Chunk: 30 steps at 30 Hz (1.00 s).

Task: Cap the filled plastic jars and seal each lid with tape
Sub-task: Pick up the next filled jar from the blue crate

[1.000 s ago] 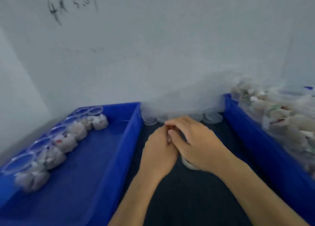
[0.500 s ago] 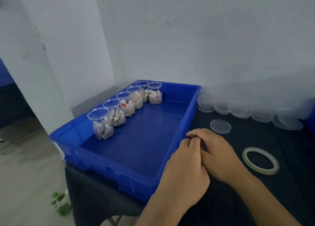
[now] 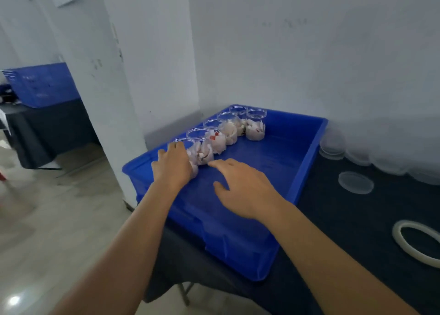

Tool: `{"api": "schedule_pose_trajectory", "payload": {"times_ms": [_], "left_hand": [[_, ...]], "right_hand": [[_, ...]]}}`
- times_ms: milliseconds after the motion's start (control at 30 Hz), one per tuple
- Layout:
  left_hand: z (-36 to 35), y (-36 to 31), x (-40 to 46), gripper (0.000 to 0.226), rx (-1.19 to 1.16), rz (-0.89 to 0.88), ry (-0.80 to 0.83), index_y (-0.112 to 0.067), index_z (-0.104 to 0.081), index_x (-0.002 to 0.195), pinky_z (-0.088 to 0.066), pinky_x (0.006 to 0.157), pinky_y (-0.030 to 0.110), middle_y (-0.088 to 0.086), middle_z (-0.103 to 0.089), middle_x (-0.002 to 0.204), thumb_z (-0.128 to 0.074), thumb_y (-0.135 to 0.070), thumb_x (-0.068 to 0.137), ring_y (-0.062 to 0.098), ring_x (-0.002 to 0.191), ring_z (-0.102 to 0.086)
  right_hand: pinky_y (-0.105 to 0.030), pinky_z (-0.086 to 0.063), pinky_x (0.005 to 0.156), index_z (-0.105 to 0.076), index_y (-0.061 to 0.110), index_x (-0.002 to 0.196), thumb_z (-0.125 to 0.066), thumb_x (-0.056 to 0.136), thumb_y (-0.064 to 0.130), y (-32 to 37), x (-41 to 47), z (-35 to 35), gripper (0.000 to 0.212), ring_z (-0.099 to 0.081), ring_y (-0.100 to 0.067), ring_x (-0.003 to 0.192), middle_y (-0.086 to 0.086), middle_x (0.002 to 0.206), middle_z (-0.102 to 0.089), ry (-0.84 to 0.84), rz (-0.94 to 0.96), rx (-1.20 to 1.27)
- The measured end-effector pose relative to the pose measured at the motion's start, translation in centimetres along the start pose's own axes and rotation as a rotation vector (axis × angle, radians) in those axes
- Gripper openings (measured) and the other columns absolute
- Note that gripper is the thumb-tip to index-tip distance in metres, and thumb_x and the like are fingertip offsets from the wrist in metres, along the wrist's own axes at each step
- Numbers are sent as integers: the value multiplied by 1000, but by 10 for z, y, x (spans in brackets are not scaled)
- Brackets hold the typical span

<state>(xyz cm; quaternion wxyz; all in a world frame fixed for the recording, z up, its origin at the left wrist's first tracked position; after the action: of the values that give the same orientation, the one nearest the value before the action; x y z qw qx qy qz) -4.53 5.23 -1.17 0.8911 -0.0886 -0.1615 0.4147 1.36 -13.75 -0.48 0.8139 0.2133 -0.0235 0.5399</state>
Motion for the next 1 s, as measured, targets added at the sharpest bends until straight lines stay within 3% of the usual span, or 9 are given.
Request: {"api": "schedule_pose_trajectory", "payload": {"times_ms": [67,200,367,533,667,733,800,900,1000], "left_hand": [[-9,1,11,34,13,-23,59,-10,-54,130,-43,83,48,12,-55,139,-58,-18,97,41,127,-52],[-6,-4,25,13,74,-34,6,-11,-65,108,-50,77,44,14,-68,116,-58,-16,99,38,106,-65],[24,-20,18,19,32,-85,-174,-4,-69,94,-45,71,42,22,-71,99,-52,-10,103,43,91,-66],[71,-100,-33,20,-86,-272,-397,-12,-61,77,-37,64,41,8,-60,77,-54,-7,96,31,67,-51],[86,-177,-83,14,-338,-475,-469,-13,-63,93,-37,71,36,0,-64,87,-54,-14,105,23,74,-56],[84,-216,-106,11,-453,-573,-451,-16,-62,97,-32,69,26,-4,-63,90,-55,-16,106,16,76,-55],[70,-248,-126,10,-525,-638,-401,-21,-58,100,-31,64,24,-7,-60,93,-53,-20,108,11,76,-52],[32,-281,-150,6,-596,-669,-309,-21,-61,107,-36,65,23,-8,-59,104,-55,-23,107,15,84,-55],[-22,-298,-166,10,-587,-637,-173,-26,-61,111,-31,65,15,-11,-50,115,-63,-25,101,12,95,-44]], "right_hand": [[-44,-49,97,-37,33,158,-47,107,38,4,8,-9,53,-54,-24,128,4,148,-52,28,10,-21],[-46,-50,96,-40,31,157,-48,106,36,-1,12,-12,51,-56,-26,123,2,144,-54,22,2,-38],[-47,-52,92,-44,28,152,-52,105,33,-17,0,10,48,-56,-27,114,-2,135,-58,-94,-11,-53],[-43,-51,100,-39,25,158,-58,103,31,-60,-14,63,58,-53,-25,124,1,149,-51,-320,-92,-41],[-32,-46,92,-1,34,168,-67,98,47,-92,-39,112,97,-48,-14,135,4,164,-38,-480,-146,141],[-35,-49,91,9,39,166,-64,94,52,-108,-56,134,103,-48,-11,135,1,163,-41,-538,-181,148],[-36,-51,88,9,39,165,-56,90,48,-129,-77,149,100,-56,-17,130,-2,155,-50,-591,-211,114],[-24,-48,86,3,42,165,-58,91,47,-165,-114,144,97,-57,-12,130,1,151,-55,-571,-304,153],[-46,-51,104,1,50,162,-53,86,64,-198,-147,115,94,-55,-20,136,1,157,-48,-498,-447,210]]}}
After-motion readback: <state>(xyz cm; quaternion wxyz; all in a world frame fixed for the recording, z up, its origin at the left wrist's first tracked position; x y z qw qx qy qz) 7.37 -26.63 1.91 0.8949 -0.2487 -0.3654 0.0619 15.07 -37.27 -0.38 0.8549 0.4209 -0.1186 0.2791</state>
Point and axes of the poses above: each hand's wrist, its own x-axis towards the middle knuckle, its own z-axis out of the back of the hand, y = z × x, the point moved 4 cm from there along x, towards the middle knuckle
